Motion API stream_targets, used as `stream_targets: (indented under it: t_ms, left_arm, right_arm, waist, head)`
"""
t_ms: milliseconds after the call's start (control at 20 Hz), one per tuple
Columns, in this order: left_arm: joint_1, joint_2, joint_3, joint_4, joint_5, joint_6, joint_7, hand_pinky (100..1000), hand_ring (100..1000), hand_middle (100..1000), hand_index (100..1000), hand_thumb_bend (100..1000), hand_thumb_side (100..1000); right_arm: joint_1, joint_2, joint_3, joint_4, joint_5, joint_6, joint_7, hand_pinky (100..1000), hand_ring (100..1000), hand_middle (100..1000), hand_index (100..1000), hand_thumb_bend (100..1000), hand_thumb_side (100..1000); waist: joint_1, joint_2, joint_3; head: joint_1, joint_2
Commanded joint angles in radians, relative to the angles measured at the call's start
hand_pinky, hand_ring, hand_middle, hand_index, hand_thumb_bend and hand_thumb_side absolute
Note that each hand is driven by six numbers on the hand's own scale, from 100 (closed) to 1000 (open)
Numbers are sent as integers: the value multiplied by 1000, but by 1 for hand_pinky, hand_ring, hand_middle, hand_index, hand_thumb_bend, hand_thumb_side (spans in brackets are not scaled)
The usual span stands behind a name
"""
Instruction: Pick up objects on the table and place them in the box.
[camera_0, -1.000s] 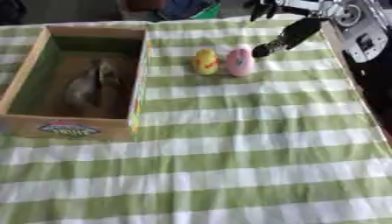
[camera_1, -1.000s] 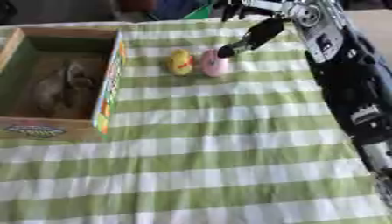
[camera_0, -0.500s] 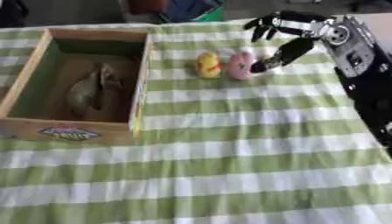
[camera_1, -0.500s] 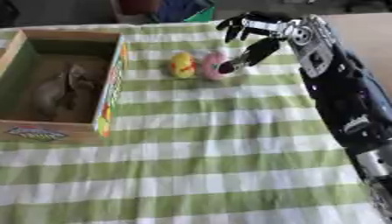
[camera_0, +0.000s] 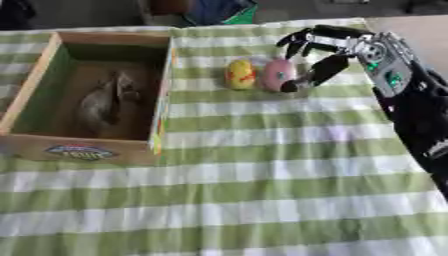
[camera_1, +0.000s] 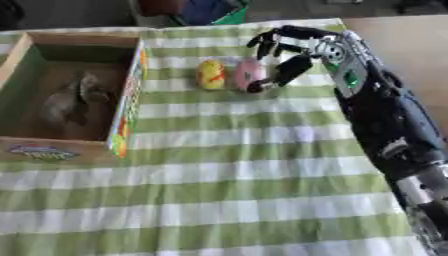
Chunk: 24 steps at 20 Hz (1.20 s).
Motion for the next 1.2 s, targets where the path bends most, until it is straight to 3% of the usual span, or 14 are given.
stream_targets:
  t_ms: [50,300,550,900,1100,1200]
  left_arm:
    - [-9,6,1,-21,-3,0,-8,623,745,691,754,100,996]
    - [-10,3,-1,-21,-4,1,-13,624,745,691,754,100,1000]
    - [-11,1,-2,-21,-4,3,-18,625,746,691,754,100,1000]
    - [-12,1,-2,-21,-4,6,-21,626,746,693,754,100,1000]
    - [-13,1,-2,-21,-5,10,-23,626,746,695,755,100,1000]
    - [-13,1,-2,-21,-5,11,-22,626,746,695,754,100,1000]
  right_arm:
    - [-26,-14,-9,4,39,0,-28,750,818,690,916,611,580]
    - [-32,-5,-8,28,96,3,-68,746,815,679,886,571,595]
    - [-37,3,-7,27,102,-9,-92,735,793,567,765,450,610]
    - [-41,6,7,14,89,-32,-82,711,763,482,682,269,583]
    - [-43,8,7,8,68,-35,-76,699,742,445,657,102,536]
    - [-45,9,4,1,49,-30,-76,689,725,420,643,100,477]
  waist:
    - [-2,-16,1]
    - [-2,-13,5]
    - [-3,-11,5]
    - [-6,-12,4]
    - [-7,-14,1]
    - [-7,-16,0]
  head:
    - [-2,-15]
    - [-4,-18]
    - [-1,-14]
    - [2,-11]
    - [4,-8]
    - [4,-5]
